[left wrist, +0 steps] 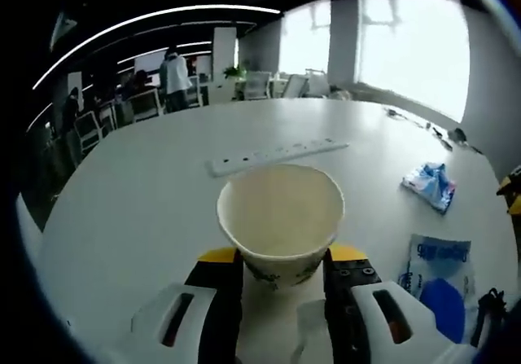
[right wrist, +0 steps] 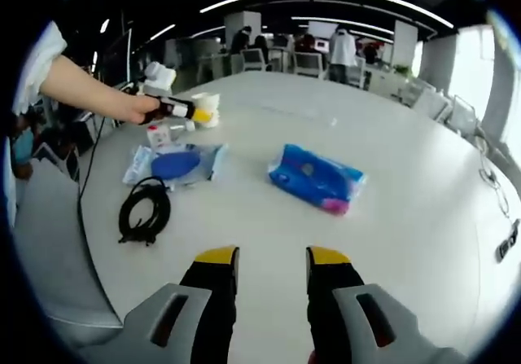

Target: Arrange the tabletop items into an orderly group along one side of the table until the central work area is clear of visible clutter.

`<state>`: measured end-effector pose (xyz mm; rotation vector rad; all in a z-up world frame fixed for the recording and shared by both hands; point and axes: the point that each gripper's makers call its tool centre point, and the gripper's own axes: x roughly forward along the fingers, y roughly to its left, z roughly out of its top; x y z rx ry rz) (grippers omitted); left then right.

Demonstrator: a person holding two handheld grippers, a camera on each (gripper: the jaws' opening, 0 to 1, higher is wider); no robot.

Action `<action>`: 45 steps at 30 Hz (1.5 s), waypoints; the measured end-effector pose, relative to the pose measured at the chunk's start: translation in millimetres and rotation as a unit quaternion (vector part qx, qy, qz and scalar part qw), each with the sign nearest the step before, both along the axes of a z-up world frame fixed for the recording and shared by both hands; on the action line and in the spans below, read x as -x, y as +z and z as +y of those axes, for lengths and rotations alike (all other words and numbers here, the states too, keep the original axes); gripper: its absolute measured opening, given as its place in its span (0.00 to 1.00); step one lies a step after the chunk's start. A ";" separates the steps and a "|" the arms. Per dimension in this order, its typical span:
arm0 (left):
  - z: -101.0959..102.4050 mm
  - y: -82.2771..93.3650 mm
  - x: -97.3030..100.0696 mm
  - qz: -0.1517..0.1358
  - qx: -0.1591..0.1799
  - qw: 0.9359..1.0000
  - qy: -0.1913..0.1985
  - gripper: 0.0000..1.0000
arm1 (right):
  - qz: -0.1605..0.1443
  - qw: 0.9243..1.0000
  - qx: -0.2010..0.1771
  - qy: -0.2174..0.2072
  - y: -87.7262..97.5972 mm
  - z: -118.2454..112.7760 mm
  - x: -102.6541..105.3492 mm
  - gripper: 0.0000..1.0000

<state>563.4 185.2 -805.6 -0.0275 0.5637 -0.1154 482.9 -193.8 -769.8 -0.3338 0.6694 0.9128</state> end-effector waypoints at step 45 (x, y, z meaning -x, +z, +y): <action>-5.5 21.5 32.1 0.015 0.031 0.999 0.037 0.87 | 0.004 1.000 -0.022 -0.017 2.4 3.7 4.2 0.31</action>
